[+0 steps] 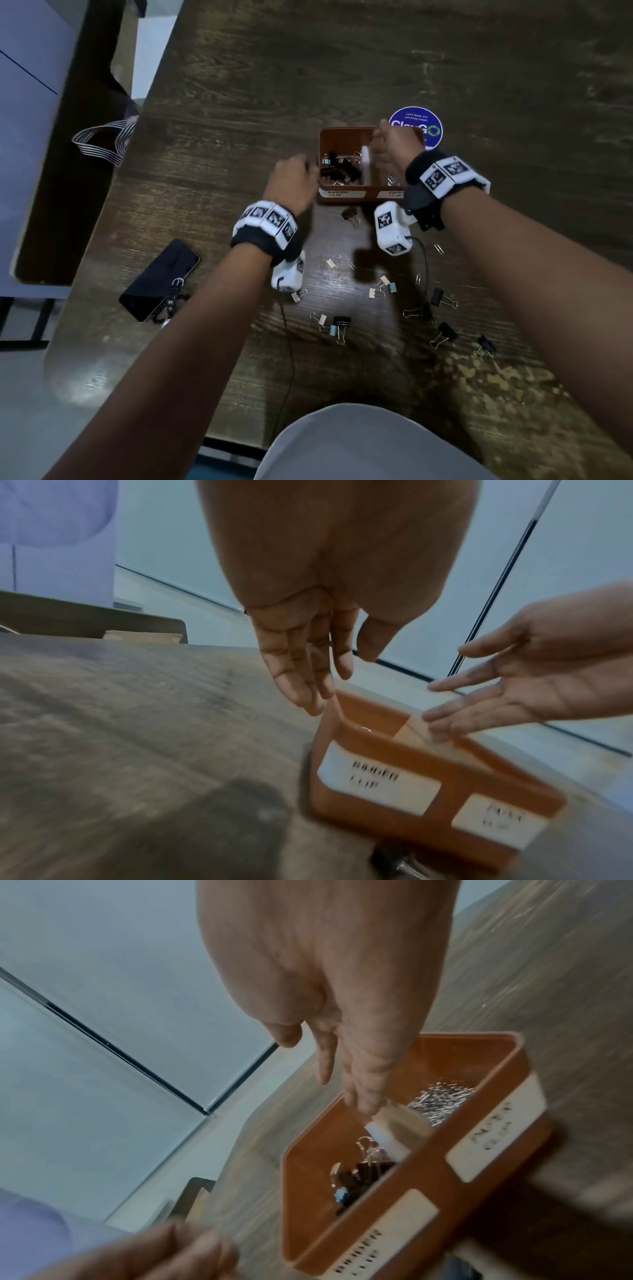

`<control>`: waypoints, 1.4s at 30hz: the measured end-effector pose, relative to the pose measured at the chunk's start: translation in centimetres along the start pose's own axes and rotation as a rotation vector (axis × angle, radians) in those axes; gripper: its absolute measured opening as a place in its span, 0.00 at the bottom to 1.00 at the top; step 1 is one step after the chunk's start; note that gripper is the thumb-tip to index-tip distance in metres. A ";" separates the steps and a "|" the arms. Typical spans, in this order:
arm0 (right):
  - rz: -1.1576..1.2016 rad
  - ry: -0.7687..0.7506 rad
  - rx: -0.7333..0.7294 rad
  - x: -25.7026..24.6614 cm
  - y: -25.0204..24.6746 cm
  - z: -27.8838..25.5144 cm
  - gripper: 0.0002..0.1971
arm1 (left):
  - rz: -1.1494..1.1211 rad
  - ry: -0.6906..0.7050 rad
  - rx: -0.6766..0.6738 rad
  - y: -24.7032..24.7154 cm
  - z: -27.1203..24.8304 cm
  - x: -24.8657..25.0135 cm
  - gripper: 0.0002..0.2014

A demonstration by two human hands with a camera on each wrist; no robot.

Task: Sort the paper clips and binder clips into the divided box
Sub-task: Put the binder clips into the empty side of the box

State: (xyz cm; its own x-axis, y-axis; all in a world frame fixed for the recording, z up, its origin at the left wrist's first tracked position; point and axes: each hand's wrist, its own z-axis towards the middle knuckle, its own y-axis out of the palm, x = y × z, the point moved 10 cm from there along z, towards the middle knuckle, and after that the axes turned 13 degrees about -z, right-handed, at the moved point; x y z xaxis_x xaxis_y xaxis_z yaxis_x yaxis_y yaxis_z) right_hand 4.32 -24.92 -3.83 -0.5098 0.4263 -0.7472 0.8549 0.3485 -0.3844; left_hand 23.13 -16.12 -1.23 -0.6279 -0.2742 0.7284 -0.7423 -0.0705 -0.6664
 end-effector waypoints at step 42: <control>-1.144 -0.436 -0.550 17.0 13.1 -15.7 0.07 | 0.288 0.088 -0.474 13.8 -9.4 -5.6 0.13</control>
State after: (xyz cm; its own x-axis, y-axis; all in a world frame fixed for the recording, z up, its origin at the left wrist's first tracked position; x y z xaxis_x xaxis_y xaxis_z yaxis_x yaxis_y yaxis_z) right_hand 5.33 0.00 -13.00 -0.7466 -0.5912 -0.3052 -0.2300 0.6598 -0.7154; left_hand 14.23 -6.57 -12.99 -0.8226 -0.1366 0.5519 -0.5497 0.4395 -0.7104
